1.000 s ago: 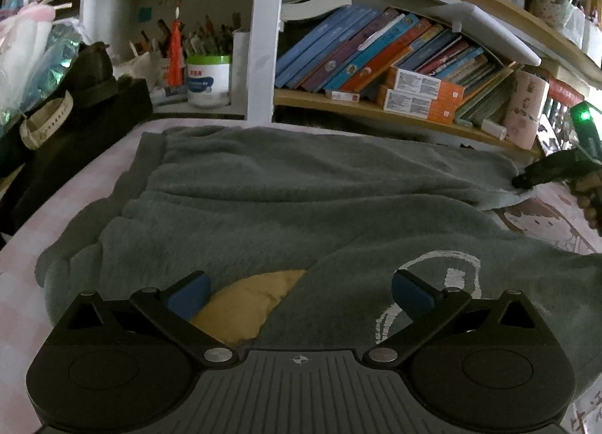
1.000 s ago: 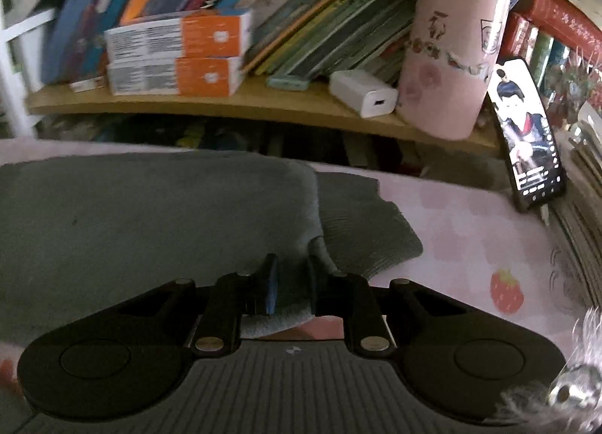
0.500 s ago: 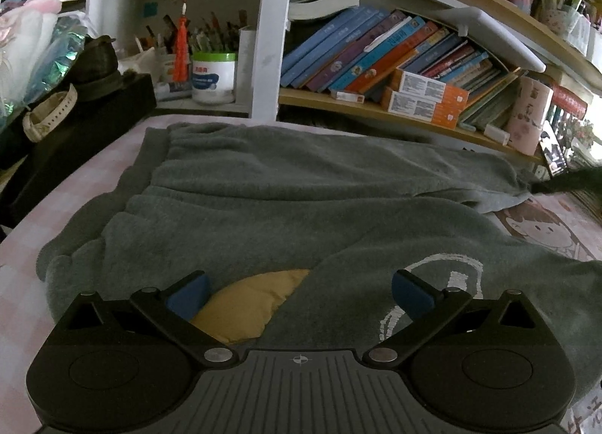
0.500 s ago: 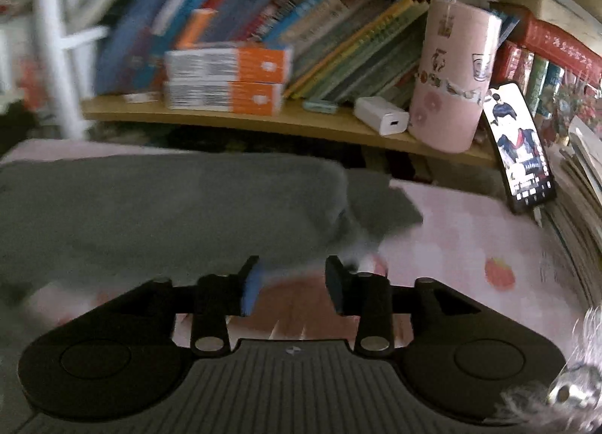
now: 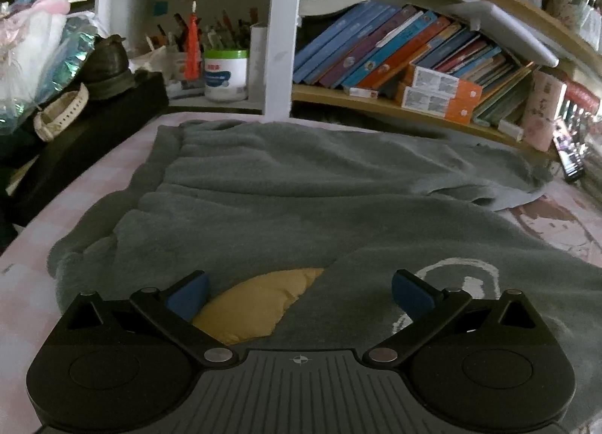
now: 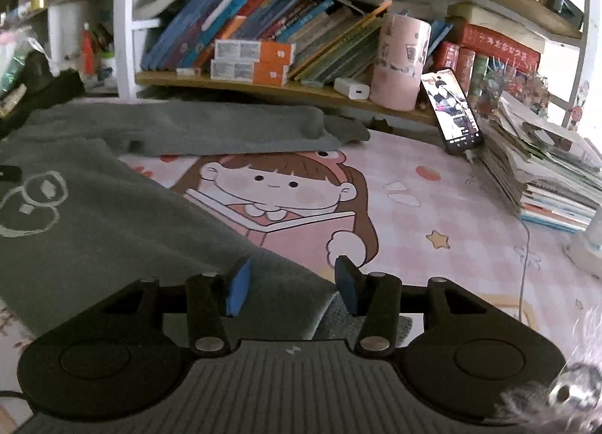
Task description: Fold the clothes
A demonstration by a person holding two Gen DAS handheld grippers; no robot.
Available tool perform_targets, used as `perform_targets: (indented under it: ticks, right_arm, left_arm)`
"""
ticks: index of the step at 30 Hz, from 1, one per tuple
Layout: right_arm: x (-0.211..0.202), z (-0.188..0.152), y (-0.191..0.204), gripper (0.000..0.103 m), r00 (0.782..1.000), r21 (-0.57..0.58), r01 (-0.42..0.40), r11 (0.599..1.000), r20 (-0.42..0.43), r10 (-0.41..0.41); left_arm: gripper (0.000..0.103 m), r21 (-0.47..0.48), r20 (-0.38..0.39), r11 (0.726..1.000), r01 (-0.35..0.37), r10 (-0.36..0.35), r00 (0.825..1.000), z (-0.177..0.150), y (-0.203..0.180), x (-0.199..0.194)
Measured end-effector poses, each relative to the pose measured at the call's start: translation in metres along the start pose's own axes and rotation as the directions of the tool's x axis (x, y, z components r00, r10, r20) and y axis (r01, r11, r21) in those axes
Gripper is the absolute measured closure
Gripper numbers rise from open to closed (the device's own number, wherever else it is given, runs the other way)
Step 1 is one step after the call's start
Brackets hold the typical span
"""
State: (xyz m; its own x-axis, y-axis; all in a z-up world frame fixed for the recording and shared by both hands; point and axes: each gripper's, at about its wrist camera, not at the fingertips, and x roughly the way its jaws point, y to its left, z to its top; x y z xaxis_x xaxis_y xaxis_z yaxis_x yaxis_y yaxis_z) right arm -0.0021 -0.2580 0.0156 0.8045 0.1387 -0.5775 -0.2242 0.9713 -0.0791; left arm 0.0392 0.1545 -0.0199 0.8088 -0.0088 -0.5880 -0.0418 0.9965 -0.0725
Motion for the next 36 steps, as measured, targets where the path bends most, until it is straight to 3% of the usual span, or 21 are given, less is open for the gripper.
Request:
perform_targets:
  ticks: [13, 25, 28, 36]
  right_arm:
    - [0.003, -0.017, 0.003, 0.055, 0.999, -0.031, 0.053, 0.998, 0.009, -0.053]
    - [0.025, -0.012, -0.031, 0.047, 1.000, 0.079, 0.028, 0.996, -0.005, -0.028]
    - [0.033, -0.008, -0.035, 0.047, 0.998, 0.077, 0.056, 0.995, -0.012, -0.055]
    - [0.037, -0.007, -0.041, 0.044, 1.000, 0.099, 0.029, 0.995, -0.013, -0.028]
  left_arm:
    - [0.000, 0.002, -0.009, 0.999, -0.050, 0.050, 0.999, 0.001, 0.001, 0.000]
    - [0.000, 0.006, -0.011, 0.999, -0.050, 0.050, 0.999, 0.000, 0.000, 0.000]
    - [0.000, 0.014, -0.014, 0.998, -0.053, 0.054, 0.998, 0.000, 0.000, 0.001]
    - [0.000, 0.017, -0.015, 0.998, -0.054, 0.054, 0.998, 0.000, 0.000, 0.001]
